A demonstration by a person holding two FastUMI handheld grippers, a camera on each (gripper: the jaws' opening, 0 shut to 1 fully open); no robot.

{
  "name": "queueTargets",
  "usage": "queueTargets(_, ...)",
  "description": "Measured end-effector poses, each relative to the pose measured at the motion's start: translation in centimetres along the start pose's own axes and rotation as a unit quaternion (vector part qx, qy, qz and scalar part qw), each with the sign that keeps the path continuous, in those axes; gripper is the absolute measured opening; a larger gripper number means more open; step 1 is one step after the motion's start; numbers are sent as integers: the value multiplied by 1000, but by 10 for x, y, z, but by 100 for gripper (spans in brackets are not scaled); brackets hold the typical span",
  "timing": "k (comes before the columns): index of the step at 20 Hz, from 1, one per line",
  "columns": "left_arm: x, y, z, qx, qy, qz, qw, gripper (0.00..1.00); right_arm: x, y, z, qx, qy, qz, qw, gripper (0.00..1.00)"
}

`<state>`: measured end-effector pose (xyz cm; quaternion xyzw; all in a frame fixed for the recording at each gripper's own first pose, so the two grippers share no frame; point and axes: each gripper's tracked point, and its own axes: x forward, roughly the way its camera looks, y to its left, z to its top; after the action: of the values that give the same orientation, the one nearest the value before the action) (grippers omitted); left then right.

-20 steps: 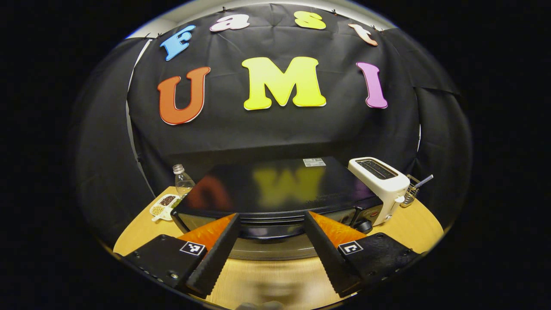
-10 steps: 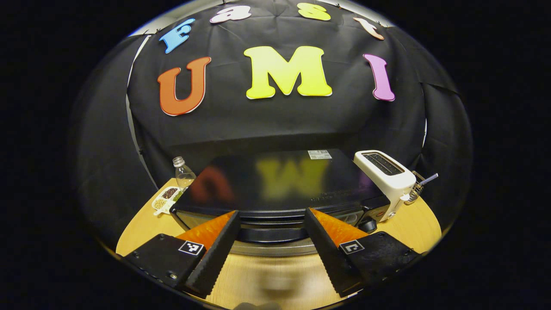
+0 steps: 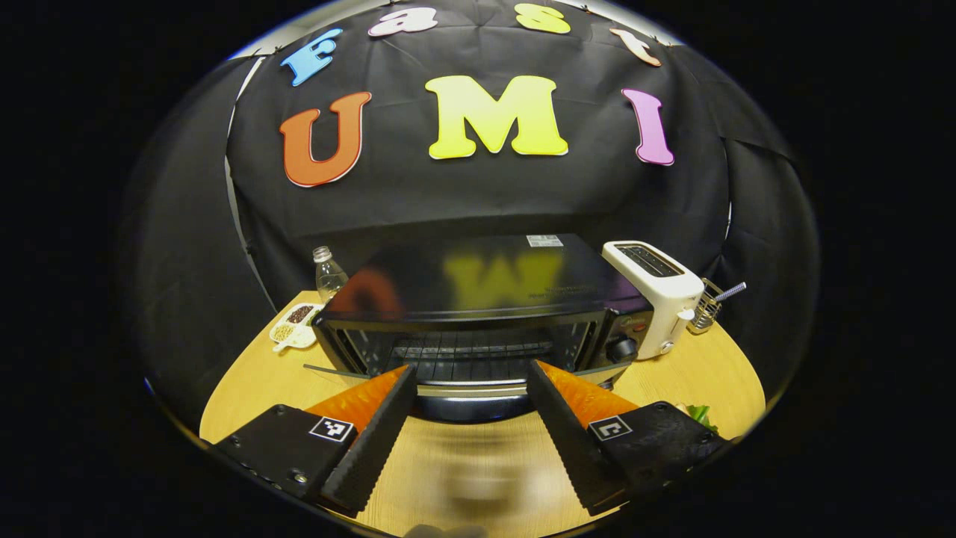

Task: Open the electric oven with the left hand, put the food in, and close the electric oven.

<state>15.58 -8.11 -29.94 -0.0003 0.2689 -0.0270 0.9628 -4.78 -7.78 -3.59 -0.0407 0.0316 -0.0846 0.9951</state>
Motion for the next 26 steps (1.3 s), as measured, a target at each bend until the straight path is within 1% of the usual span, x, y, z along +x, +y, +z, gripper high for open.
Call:
queueTargets(2,-9,-1,-13,-2,8,-2,1000,99,-5,4,-3,-2,2,6,1000,100)
queueTargets(3,-14,0,-20,0,11,-2,1000,99,-8,5,-4,-3,1,9,1000,95)
queueTargets(6,-23,-1,-43,-4,27,-6,1000,99,-13,8,-5,-7,1,14,1000,95)
queueTargets(7,-26,-1,-50,-3,32,-8,999,99,-14,8,-6,-8,1,14,1000,100)
queueTargets(8,-29,-2,-57,-3,37,-9,999,99,-15,8,-6,-8,3,14,1000,100)
queueTargets(9,-31,-2,-65,-3,43,-10,999,99,-16,9,-8,-7,3,16,1000,95)
queueTargets(10,-32,-2,-73,-5,50,-12,999,99,-17,10,-8,-7,5,16,1000,100)
queueTargets(12,-35,-3,-88,-7,60,-17,998,98,-17,12,-11,-8,8,17,1000,100)
queueTargets(15,-33,-7,-107,-11,73,-27,997,98,-20,13,-16,-12,13,19,1000,100)
queueTargets(19,-29,-7,-136,-22,111,-24,993,97,-20,12,-22,-12,21,16,1000,100)
queueTargets(20,-27,-7,-144,-22,120,-22,992,100,-20,12,-24,-12,24,15,1000,100)
queueTargets(21,-25,-7,-150,-23,127,-21,991,96,-20,12,-27,-14,27,16,999,100)
queueTargets(22,-23,-6,-158,-21,137,-19,990,96,-19,12,-29,-14,29,14,999,100)
queueTargets(23,-21,-5,-165,-24,148,-16,989,100,-19,12,-31,-15,32,14,999,100)
queueTargets(24,-20,-5,-172,-32,158,-17,987,96,-18,12,-33,-16,35,13,999,100)
queueTargets(26,-19,-6,-175,-48,164,-20,985,97,-17,10,-37,-14,42,10,999,100)
